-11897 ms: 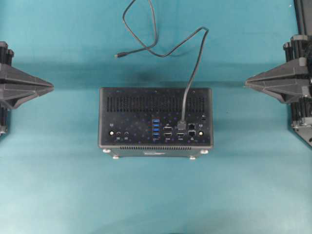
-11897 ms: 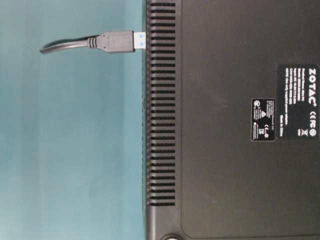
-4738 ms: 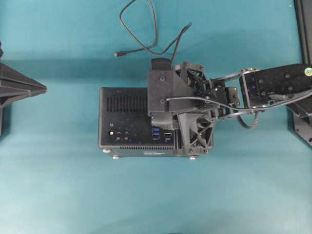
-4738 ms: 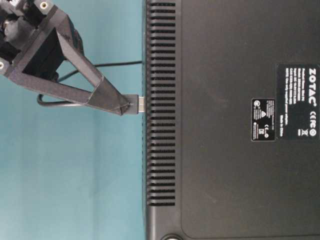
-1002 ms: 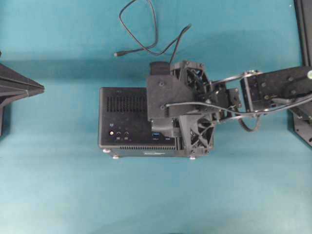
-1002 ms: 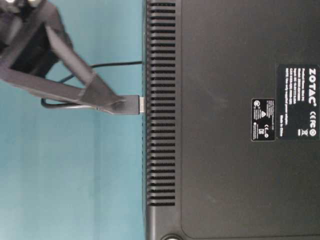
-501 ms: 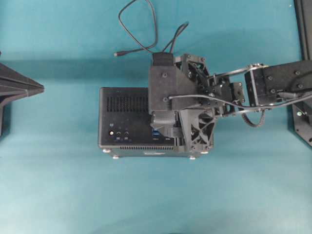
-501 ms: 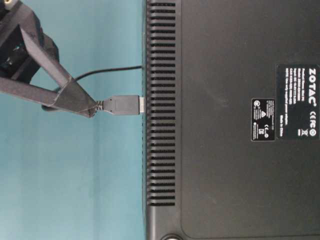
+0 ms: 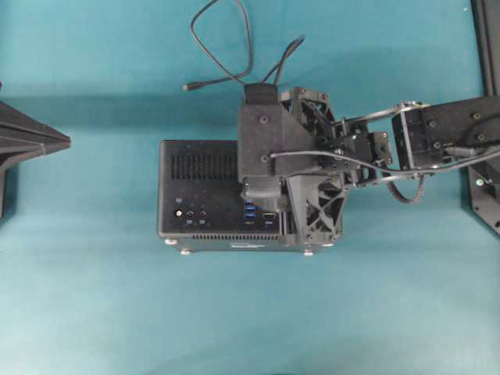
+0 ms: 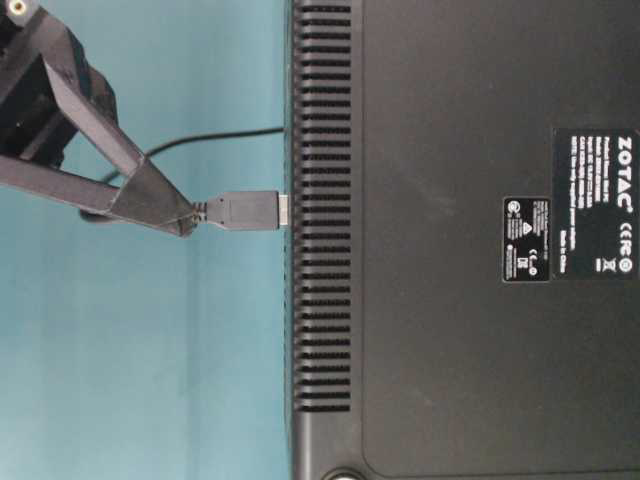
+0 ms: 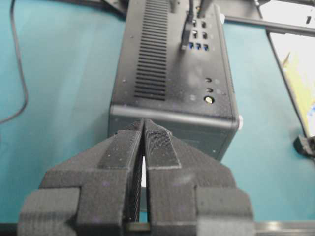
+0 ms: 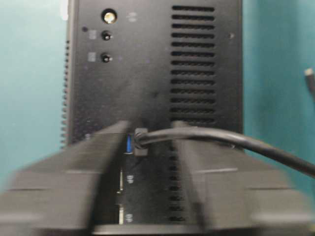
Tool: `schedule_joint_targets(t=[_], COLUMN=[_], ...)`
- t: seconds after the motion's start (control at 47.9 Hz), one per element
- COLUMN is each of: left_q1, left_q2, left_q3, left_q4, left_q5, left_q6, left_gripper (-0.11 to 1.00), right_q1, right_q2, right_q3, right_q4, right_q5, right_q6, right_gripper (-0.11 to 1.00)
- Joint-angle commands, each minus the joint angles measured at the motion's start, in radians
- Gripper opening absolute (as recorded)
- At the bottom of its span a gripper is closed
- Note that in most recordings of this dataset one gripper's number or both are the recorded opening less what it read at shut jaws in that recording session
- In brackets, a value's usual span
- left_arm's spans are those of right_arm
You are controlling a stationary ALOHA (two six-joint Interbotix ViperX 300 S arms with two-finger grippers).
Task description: Insert the USB into the PC box with both arms.
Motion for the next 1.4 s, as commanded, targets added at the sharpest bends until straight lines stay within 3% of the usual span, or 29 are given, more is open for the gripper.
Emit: schedule_joint_targets(t=[0.0,0.125,0.209,0.438,0.898,1.211,1.378], left_q1=[0.003,0.003,0.003,0.003,0.002,0.003,0.003], left_q2=[0.003,0.003,0.003,0.003,0.002,-0.006,-0.006], left_q3=[-0.031,-0.031,-0.031,-0.031,-0.035,-0.029,-0.032], left_q4=[0.002,0.003,0.002,0.003,0.003,0.003,0.003], left_q5=[-0.009,-0.011,-0.011,-0.009,-0.009,-0.011,-0.009], left_q6=[-0.002,-0.002,-0.002,-0.002,-0.002,-0.002,-0.002], left_gripper=[0.0,0.0,0.0,0.0,0.0,0.0,0.0], right_q1=[0.003,0.008,0.009,0.029,-0.006,0.038,0.026], right_q2=[-0.015,-0.015,-0.015,-0.014,-0.006,-0.006,-0.005], right_q3=[-0.008,-0.005,-0.005,0.009,0.031,0.034,0.041], right_q4=[0.011,0.012,0.014,0.014,-0.014,0.028,0.02], right_q5=[-0.008,-0.005,-0.005,-0.009,-0.009,-0.009,-0.011], right_q6=[0.011,0.011,0.021,0.067,0.069,0.083,0.089], right_gripper=[0.25,0.11,0.07,0.07,0.06,0.06,0.06])
